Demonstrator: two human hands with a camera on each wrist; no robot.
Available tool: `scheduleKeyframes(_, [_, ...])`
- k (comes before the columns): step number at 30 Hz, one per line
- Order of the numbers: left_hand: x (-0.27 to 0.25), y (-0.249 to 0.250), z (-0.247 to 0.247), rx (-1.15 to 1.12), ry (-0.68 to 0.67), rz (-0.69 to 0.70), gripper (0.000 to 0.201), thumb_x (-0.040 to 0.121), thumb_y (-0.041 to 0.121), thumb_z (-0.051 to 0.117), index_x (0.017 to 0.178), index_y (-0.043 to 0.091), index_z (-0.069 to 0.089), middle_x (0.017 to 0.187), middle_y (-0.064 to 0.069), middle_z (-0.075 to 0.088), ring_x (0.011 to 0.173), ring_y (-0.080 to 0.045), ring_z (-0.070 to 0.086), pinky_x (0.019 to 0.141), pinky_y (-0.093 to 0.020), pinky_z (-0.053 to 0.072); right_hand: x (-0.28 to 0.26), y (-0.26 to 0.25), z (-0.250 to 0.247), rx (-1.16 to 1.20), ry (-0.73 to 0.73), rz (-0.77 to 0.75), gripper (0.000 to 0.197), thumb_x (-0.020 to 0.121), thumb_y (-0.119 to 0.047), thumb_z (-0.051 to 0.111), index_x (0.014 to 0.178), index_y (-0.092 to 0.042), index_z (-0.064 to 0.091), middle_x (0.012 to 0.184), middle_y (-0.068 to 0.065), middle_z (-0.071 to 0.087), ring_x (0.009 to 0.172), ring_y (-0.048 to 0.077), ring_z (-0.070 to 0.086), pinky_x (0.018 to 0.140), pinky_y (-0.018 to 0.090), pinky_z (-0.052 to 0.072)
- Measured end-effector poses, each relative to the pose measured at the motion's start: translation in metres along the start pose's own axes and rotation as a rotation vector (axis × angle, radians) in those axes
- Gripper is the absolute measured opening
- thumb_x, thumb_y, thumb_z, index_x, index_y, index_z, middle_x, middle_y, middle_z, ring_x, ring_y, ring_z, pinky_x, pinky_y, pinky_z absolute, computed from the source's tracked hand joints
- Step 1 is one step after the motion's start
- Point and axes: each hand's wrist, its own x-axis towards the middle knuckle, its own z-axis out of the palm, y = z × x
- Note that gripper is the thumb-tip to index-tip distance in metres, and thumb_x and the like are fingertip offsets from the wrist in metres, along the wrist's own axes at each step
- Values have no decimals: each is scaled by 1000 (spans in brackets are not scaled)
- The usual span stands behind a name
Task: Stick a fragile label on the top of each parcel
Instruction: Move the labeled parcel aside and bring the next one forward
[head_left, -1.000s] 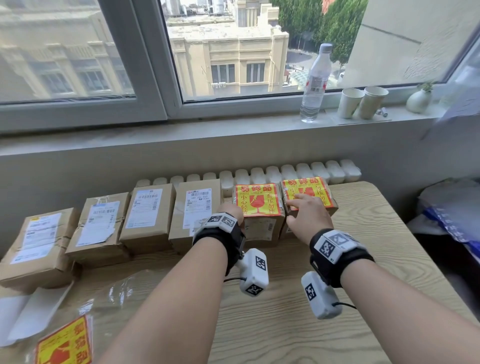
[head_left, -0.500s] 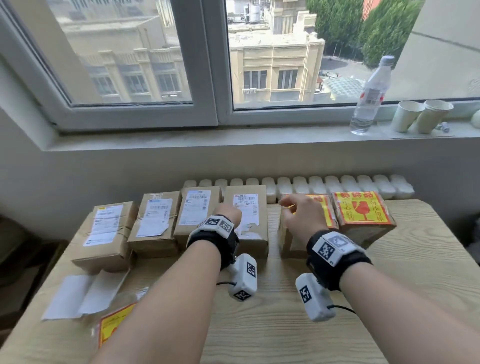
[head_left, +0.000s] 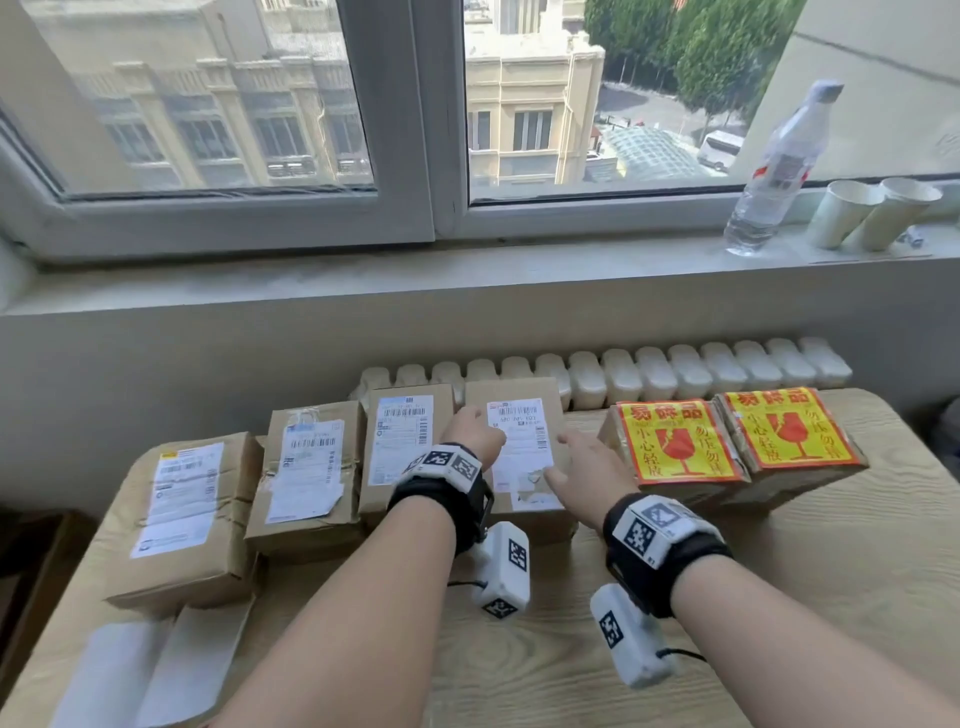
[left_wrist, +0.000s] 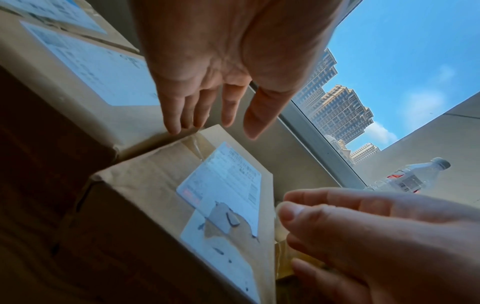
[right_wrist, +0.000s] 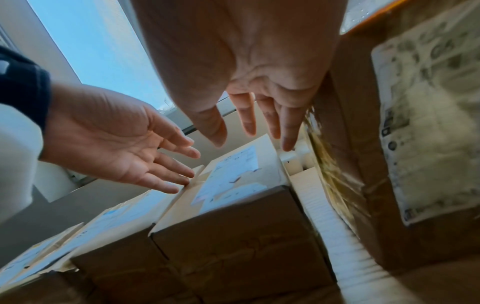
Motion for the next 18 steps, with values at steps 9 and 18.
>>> scheduleKeyframes(9, [10, 0, 10, -66, 6, -60, 49, 88, 3, 48, 136, 5, 37, 105, -11, 57, 96, -31, 61, 73, -35, 45, 14, 2, 24, 182, -48, 139, 46, 91, -22, 54, 135, -19, 41, 129, 4, 59, 113, 26, 57, 89, 31, 44])
scheduleKeyframes(18, [-18, 4, -1, -156, -16, -43, 60, 93, 4, 49, 149, 9, 27, 140, -10, 47, 92, -18, 56, 75, -27, 43, 3, 1, 8, 271, -27, 203, 56, 89, -19, 58, 139, -12, 33, 134, 9, 56, 117, 27, 56, 94, 34, 45])
